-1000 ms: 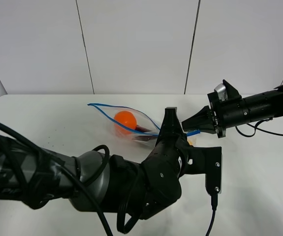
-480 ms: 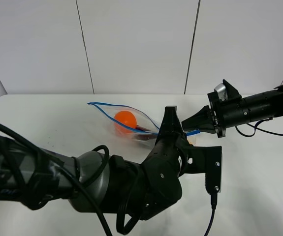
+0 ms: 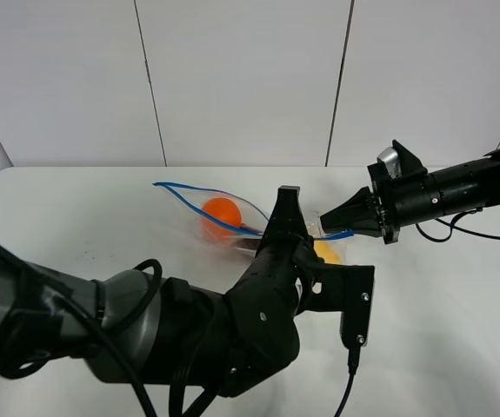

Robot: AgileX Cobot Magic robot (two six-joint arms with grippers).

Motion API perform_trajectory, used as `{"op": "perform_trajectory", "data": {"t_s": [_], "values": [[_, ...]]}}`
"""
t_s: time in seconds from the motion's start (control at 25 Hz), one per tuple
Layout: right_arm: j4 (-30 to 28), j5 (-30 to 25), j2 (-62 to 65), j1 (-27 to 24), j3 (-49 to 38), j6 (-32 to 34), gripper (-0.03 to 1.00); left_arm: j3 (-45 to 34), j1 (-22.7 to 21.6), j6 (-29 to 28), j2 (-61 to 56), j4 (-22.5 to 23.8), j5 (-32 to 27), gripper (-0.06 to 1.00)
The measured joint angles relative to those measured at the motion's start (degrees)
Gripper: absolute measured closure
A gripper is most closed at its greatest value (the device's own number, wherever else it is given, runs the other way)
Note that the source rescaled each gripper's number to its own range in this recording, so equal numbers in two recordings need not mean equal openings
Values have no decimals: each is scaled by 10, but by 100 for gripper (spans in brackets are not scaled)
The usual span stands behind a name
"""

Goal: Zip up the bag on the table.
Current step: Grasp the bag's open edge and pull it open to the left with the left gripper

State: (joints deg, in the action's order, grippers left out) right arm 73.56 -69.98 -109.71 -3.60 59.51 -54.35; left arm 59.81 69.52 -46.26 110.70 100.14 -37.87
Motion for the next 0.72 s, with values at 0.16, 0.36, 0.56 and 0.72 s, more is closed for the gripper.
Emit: {"op": "perform_trajectory", "data": {"t_s": [0.16,0.36,0.56,0.72], "values": [[-1,0,0,0,0,0,97,-30,-10,0,-16,6,-3,94],[-1,2,0,0,0,0,97,-58,-42,2,-35,6,-5,94],[-1,2,0,0,0,0,97,-100,-68,2,-69,7,-4,94],[-1,2,0,0,0,0,97,-136,-95,2,-92,5,-4,94]]}}
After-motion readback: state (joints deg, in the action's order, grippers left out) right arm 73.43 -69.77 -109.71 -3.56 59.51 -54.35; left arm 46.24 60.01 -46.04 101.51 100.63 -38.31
